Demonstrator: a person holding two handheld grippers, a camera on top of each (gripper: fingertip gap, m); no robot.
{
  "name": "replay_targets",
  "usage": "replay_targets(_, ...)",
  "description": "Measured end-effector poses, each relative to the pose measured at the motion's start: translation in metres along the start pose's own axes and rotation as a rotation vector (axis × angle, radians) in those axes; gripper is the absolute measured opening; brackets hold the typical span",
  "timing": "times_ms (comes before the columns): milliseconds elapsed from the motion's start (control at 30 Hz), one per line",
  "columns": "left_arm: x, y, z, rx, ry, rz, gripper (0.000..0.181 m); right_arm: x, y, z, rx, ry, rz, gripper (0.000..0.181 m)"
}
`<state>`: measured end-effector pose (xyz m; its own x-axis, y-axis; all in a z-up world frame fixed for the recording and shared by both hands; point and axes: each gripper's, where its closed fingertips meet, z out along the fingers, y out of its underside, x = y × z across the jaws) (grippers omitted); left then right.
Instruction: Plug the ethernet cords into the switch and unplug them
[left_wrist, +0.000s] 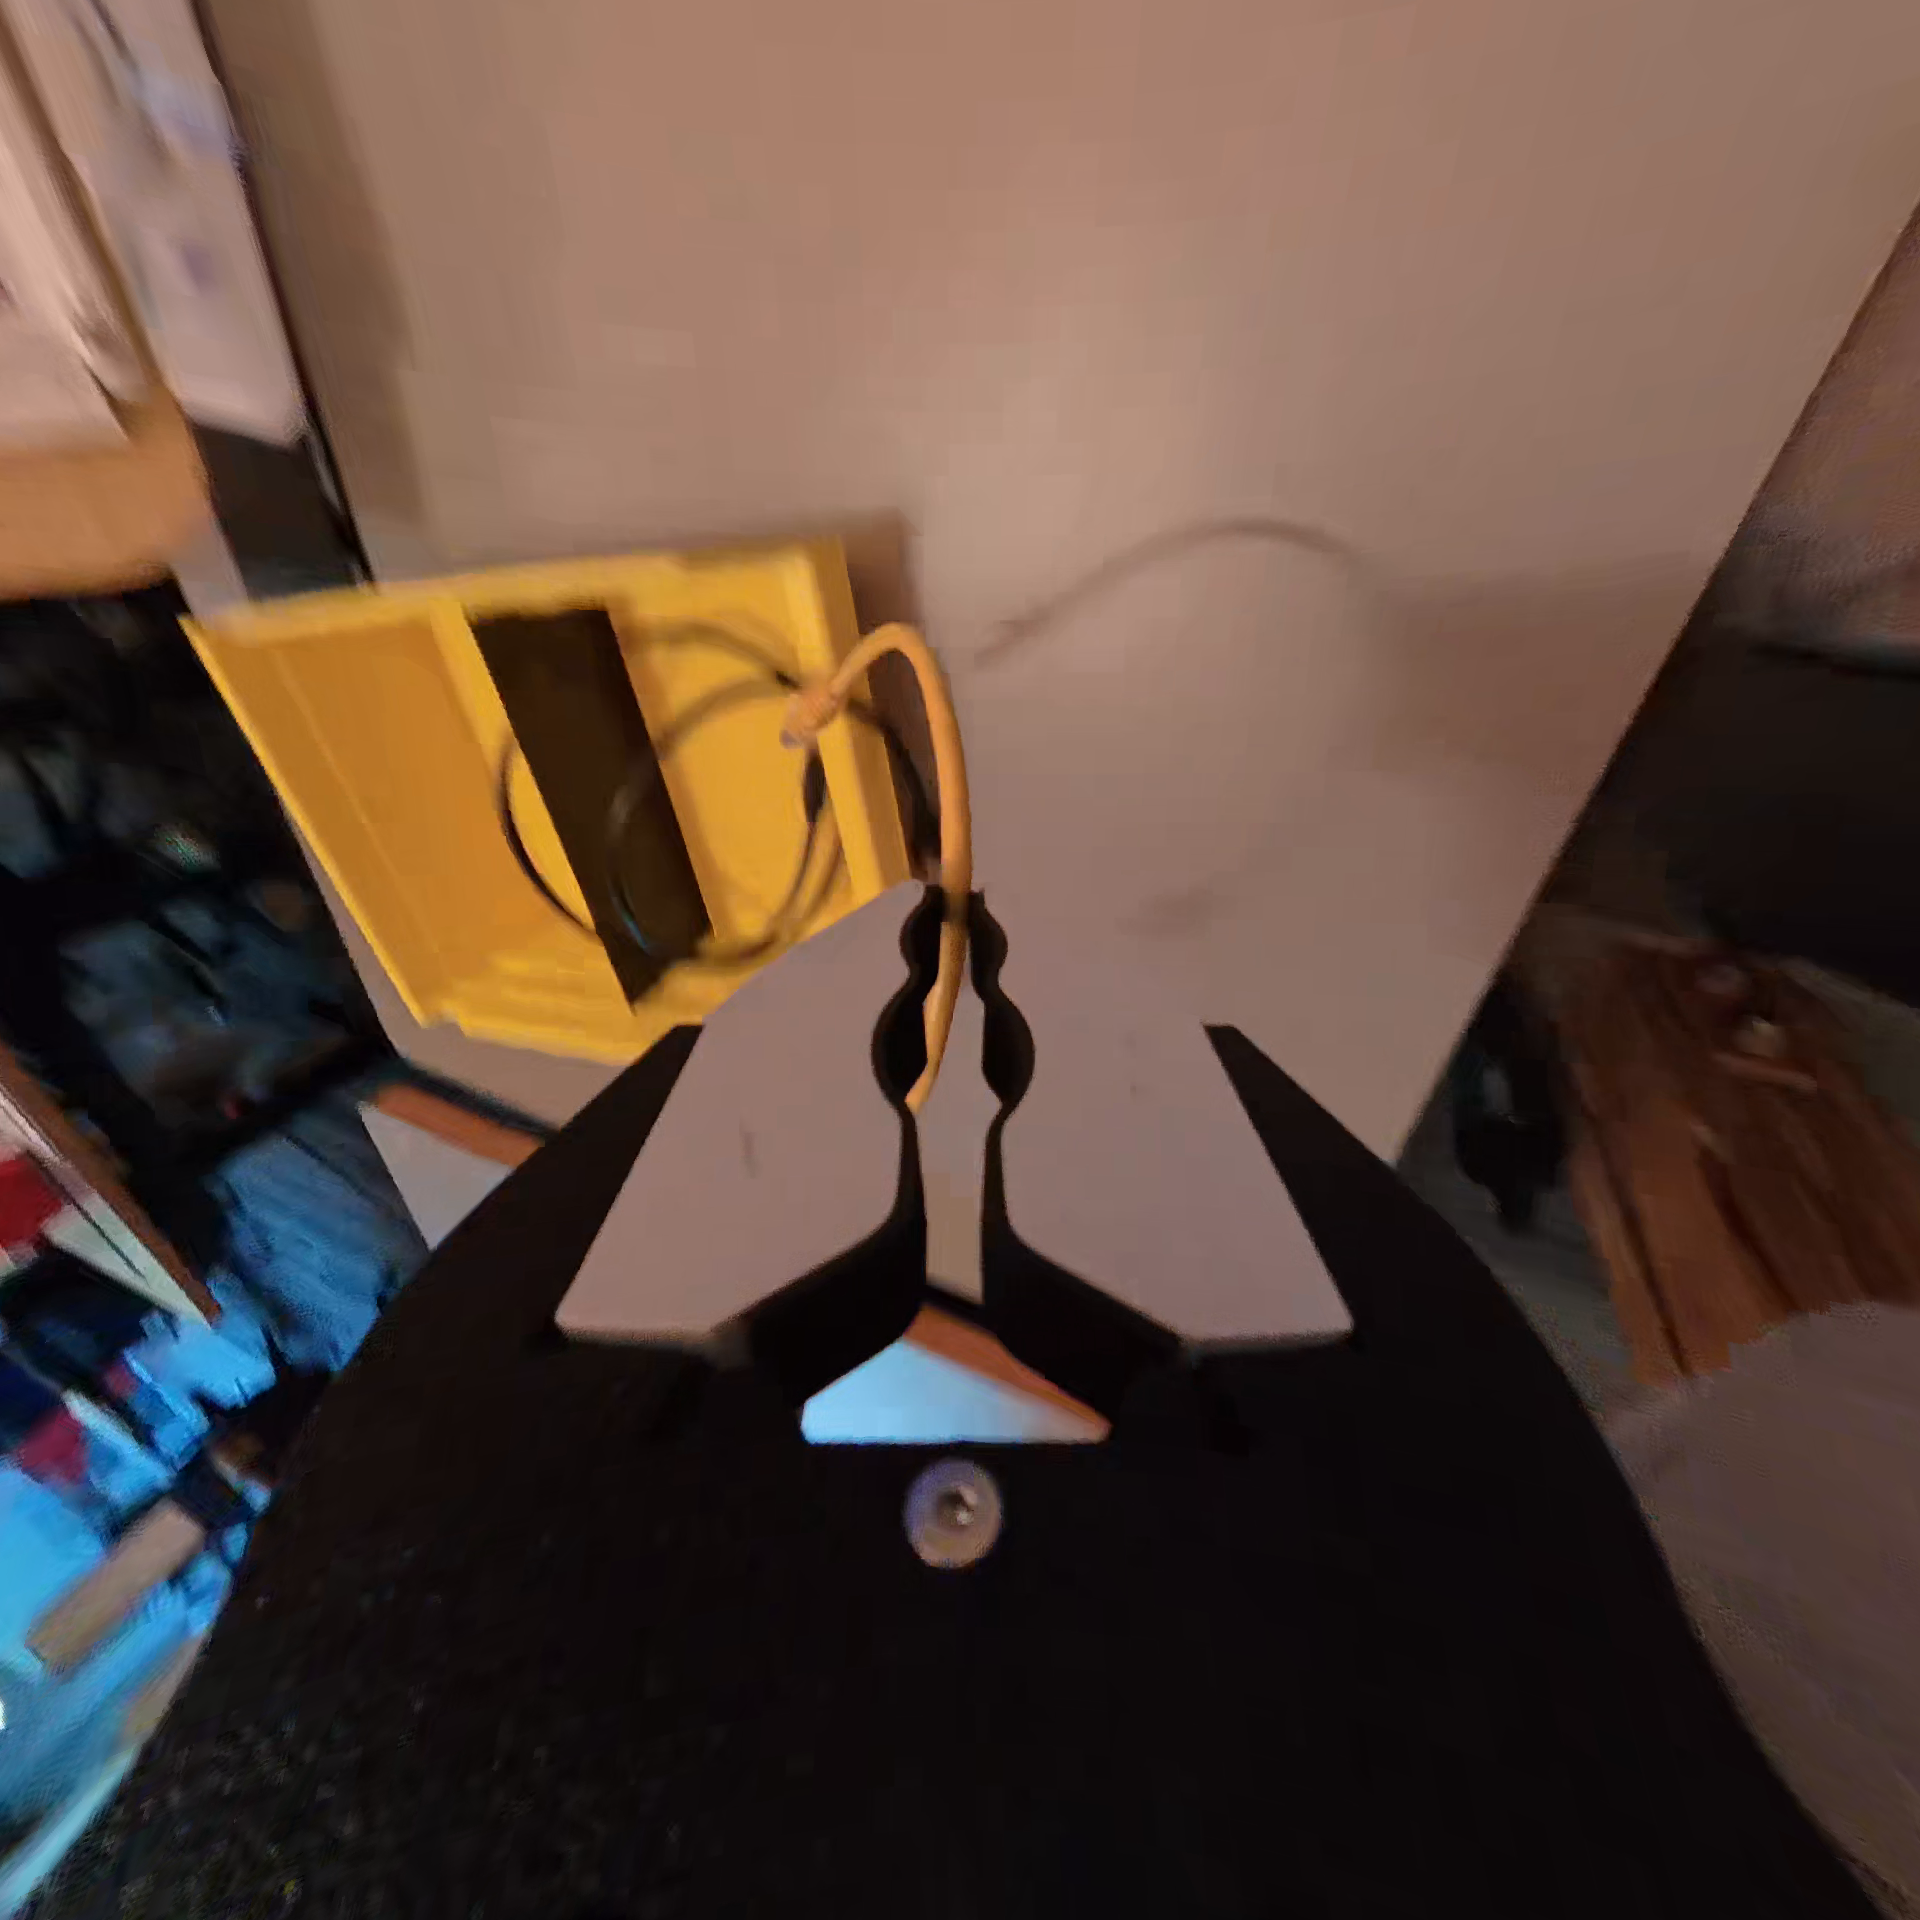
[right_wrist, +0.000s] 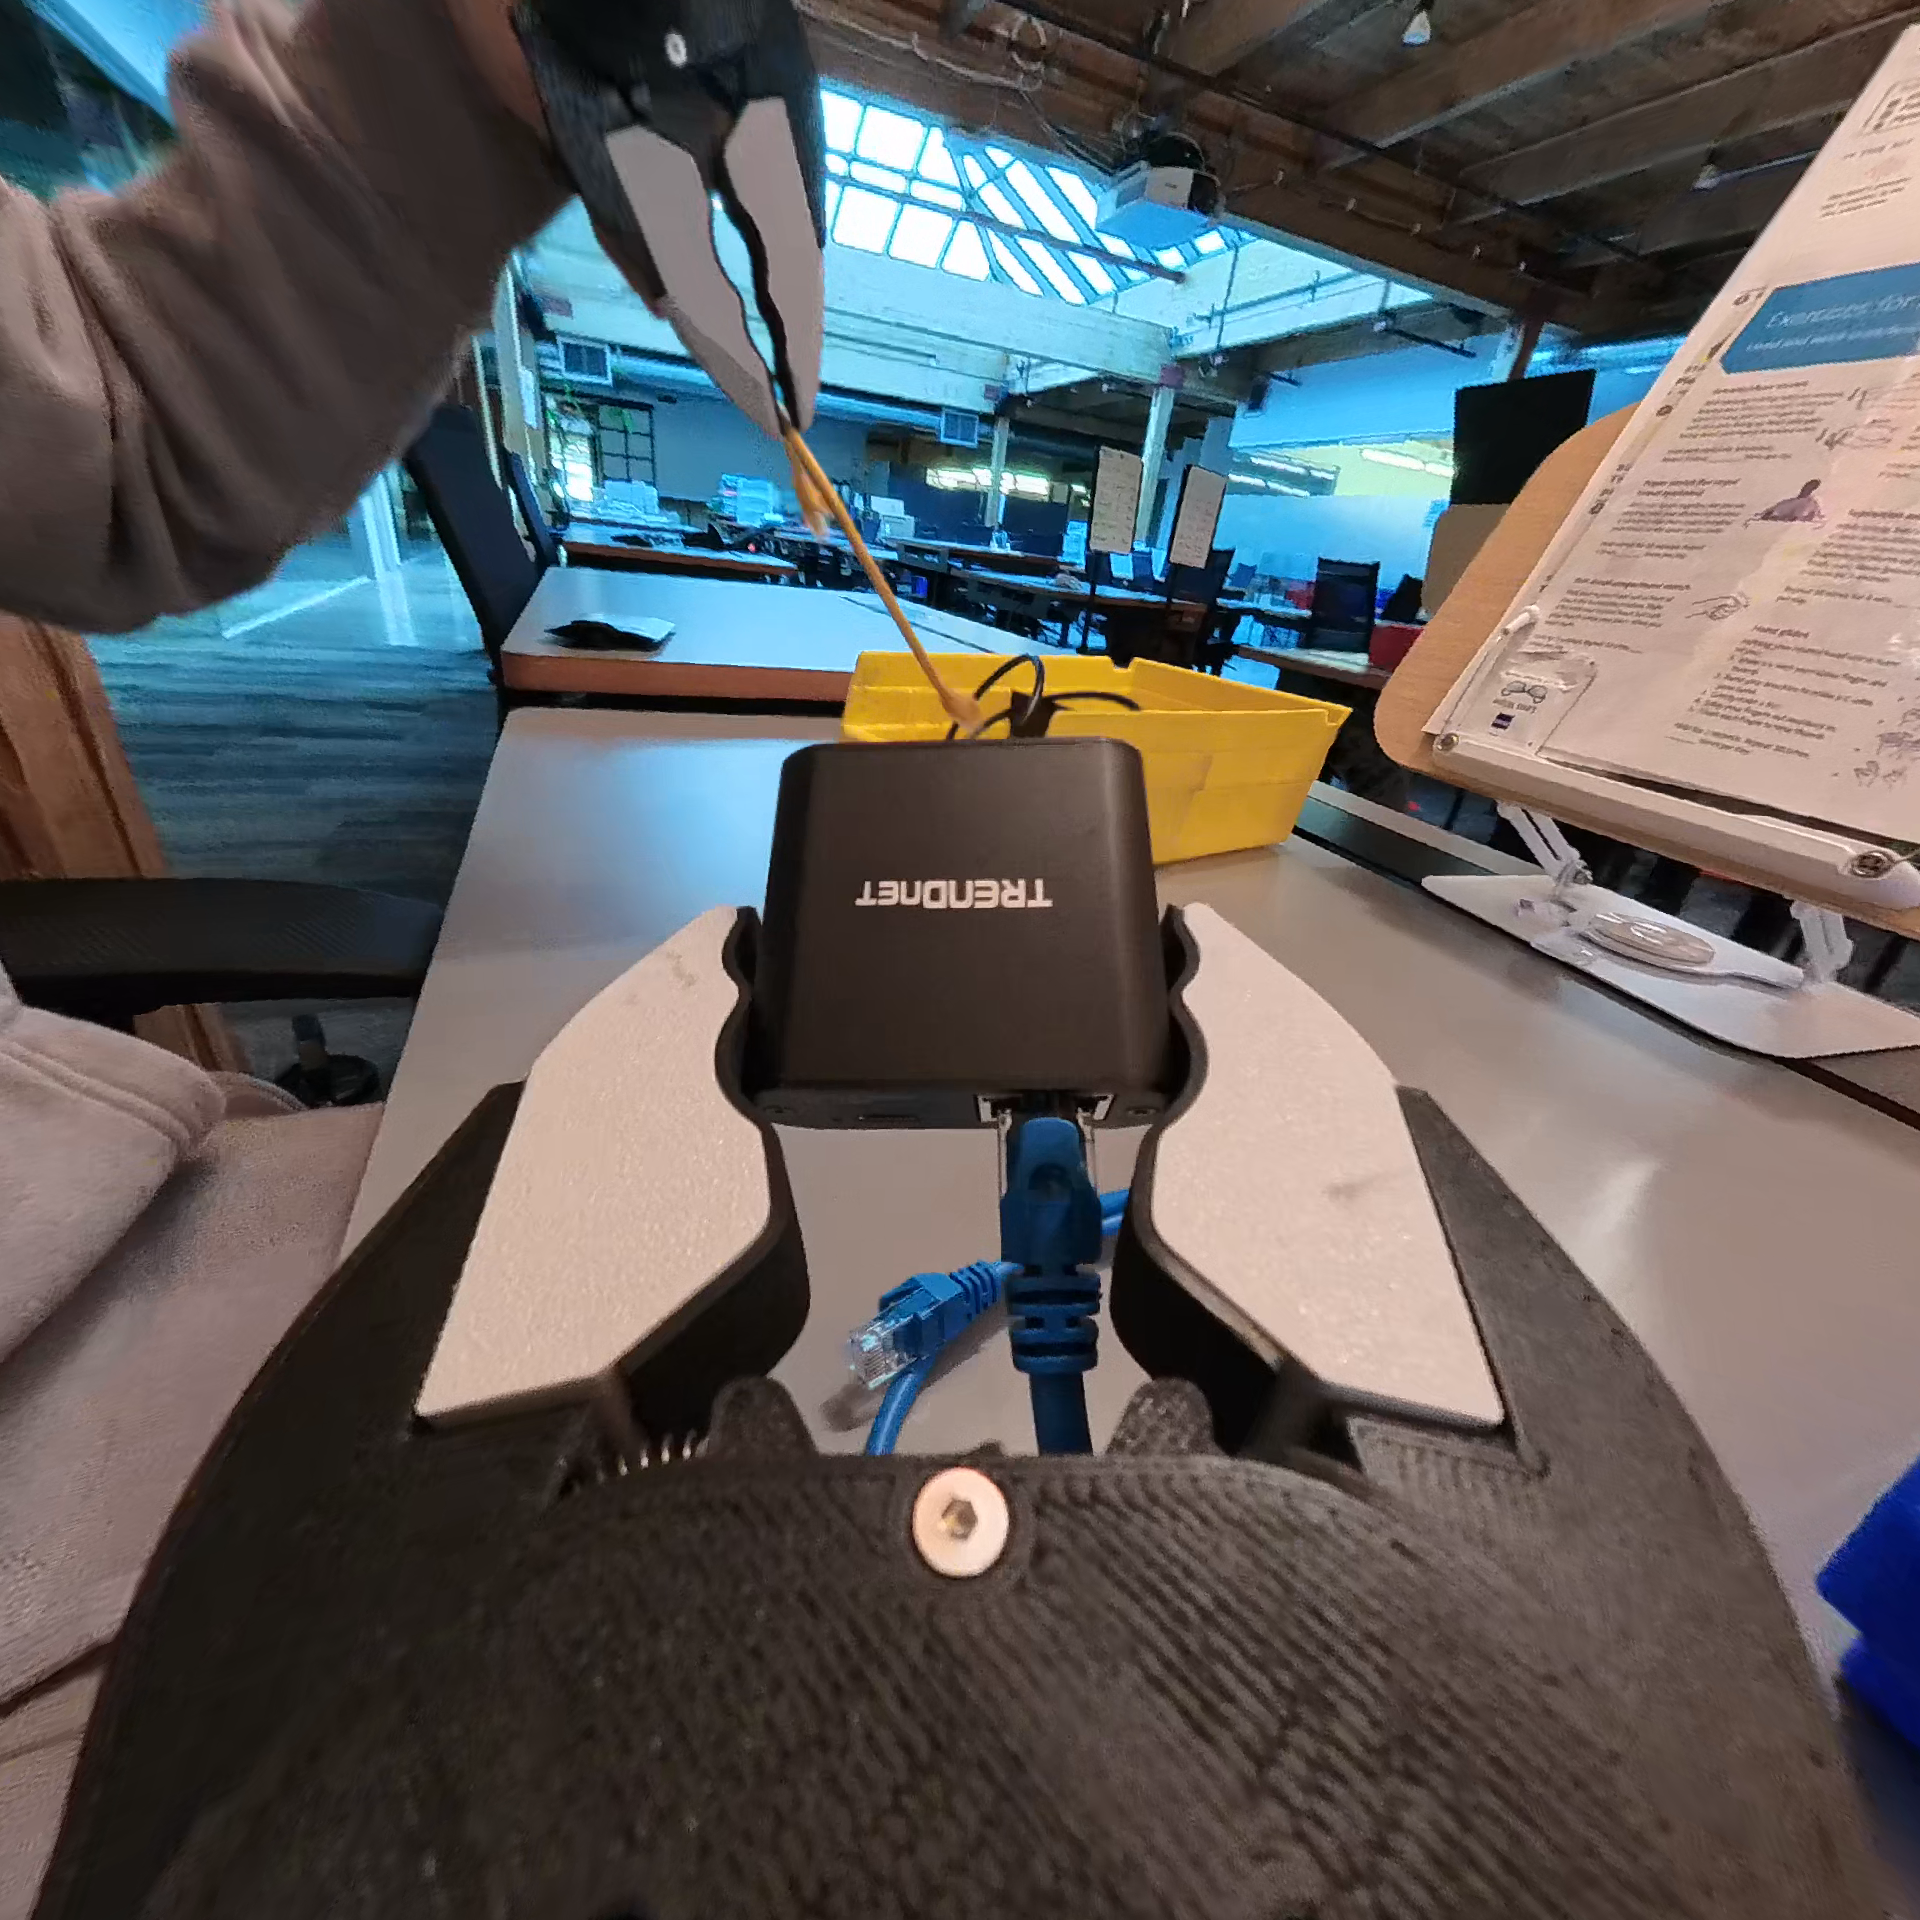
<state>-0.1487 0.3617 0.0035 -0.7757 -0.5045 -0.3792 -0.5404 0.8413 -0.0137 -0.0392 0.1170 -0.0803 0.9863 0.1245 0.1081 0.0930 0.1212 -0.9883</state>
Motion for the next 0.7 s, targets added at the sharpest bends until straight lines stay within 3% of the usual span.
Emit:
replay_targets(167,0.009,-0.090,0.016,0.442,-0.087,0.028,0.004,-0.001,-0.009,-0.013,0.076,-0.053,0.020,0.073)
replay_targets(333,0.052,-0.146,0.078,0.709,-0.062,0.183,0.004,0.008,-0.006,-0.032,0.032,-0.047,-0.027,0.073)
replay_targets(467,0.089,-0.149,0.126,0.731,0.076,0.250,0.004,0.022,0.002,-0.044,-0.039,0.016,-0.052,0.073)
replay_targets(600,0.098,-0.121,0.157,0.626,0.223,0.214,0.004,0.026,0.002,-0.044,-0.042,0.037,-0.030,0.073)
replay_targets(700,0.095,-0.101,0.166,0.556,0.309,0.088,0.011,0.026,0.004,-0.043,-0.054,0.036,-0.037,0.073)
